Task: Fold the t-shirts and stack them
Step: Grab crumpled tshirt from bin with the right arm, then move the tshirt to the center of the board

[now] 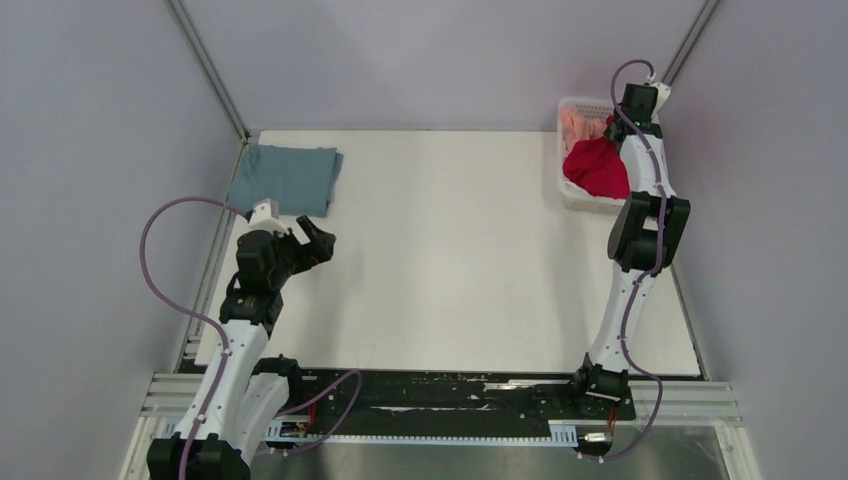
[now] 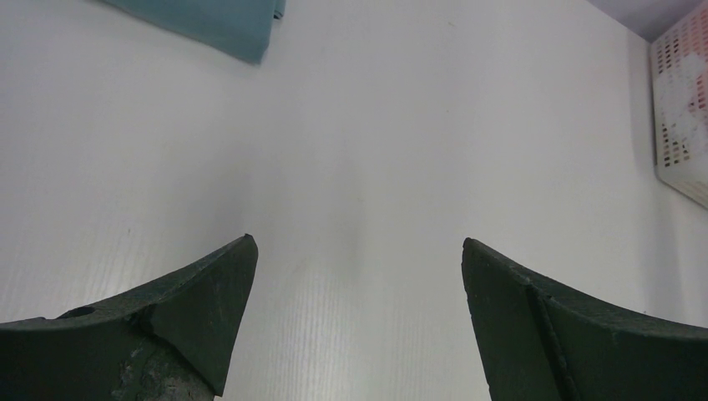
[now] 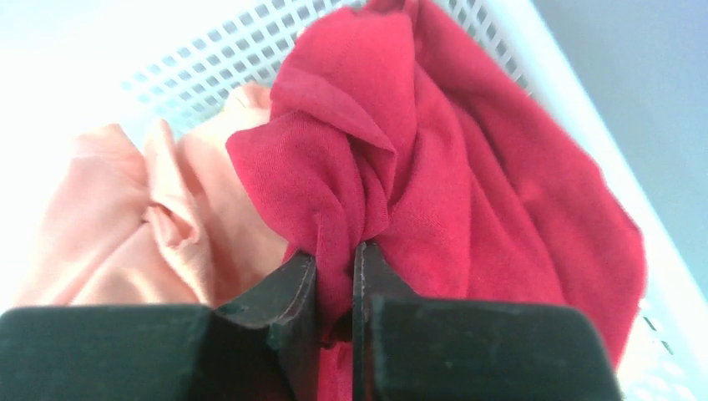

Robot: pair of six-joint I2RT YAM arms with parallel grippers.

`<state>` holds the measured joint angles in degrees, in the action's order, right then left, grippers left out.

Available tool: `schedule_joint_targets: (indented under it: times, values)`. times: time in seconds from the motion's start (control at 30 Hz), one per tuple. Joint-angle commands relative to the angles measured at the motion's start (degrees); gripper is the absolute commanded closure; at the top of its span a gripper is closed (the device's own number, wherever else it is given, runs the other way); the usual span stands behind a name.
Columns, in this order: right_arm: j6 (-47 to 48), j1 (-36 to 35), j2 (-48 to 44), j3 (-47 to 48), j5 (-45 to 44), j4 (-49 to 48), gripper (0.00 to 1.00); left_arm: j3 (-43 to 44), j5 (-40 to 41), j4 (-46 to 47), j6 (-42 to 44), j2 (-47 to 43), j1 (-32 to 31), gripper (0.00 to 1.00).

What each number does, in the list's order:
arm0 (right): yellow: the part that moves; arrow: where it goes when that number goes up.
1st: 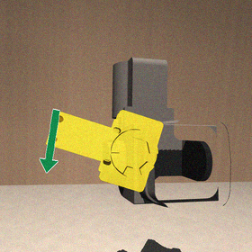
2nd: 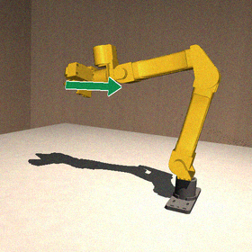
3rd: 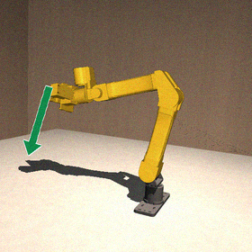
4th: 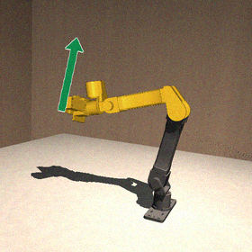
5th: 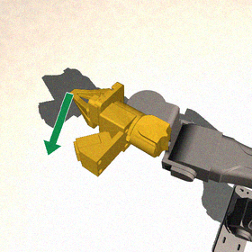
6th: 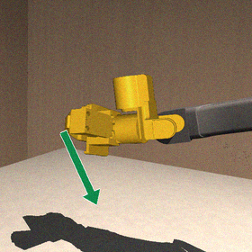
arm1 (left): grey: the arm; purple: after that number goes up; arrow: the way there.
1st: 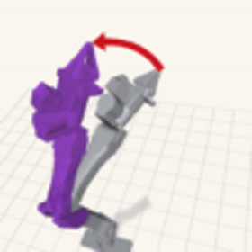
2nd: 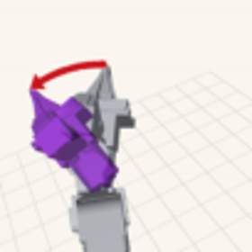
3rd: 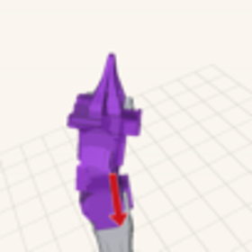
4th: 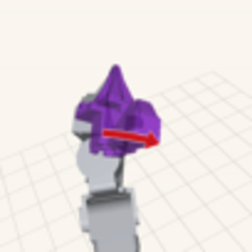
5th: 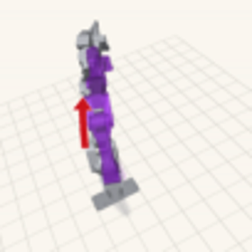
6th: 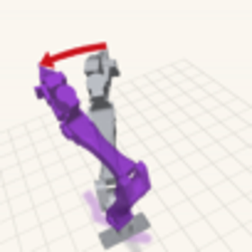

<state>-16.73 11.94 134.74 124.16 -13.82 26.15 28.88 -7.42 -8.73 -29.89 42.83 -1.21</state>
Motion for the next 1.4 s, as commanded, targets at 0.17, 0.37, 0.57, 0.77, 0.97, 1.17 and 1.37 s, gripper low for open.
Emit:
schedule_joint_targets:
  times: [0.17, 0.37, 0.57, 0.77, 0.97, 1.17, 1.37]
  values:
    - [4.7, 0.89, -18.41, 4.65, 3.25, -8.64, 1.0, 0.36, 0.75, 1.38, 0.69, -1.7, -0.02, 0.0]
    - [5.2, 0.78, -27.92, 6.64, 7.14, -13.48, 1.0, 0.87, 0.54, 0.66, 0.32, -2.59, -0.02, 0.0]
    - [0.85, 0.2, -36.66, 5.4, 19.09, -18.81, 1.0, 1.0, -0.36, 1.01, -0.6, -3.1, -0.02, 0.0]
    - [-7.2, -3.24, -43.98, -1.66, 37.96, -18.95, 1.0, 1.57, -1.92, 0.13, -1.82, -3.48, -0.02, 0.0]
    - [-4.18, -19.14, -49.81, -10.11, 41.68, -17.24, 1.0, 2.98, -0.44, -4.95, -3.86, -6.49, -0.02, 0.0]
    - [-2.52, -34.1, -55.81, -23.82, 37.79, -15.85, 1.0, 3.34, 1.69, -11.11, -6.23, -10.05, -0.02, 0.0]
    - [-7.67, -44.08, -61.84, -45.96, 25.5, -20.93, 1.0, 2.54, -0.65, -13.64, -8.17, -12.29, 0.0, 0.0]
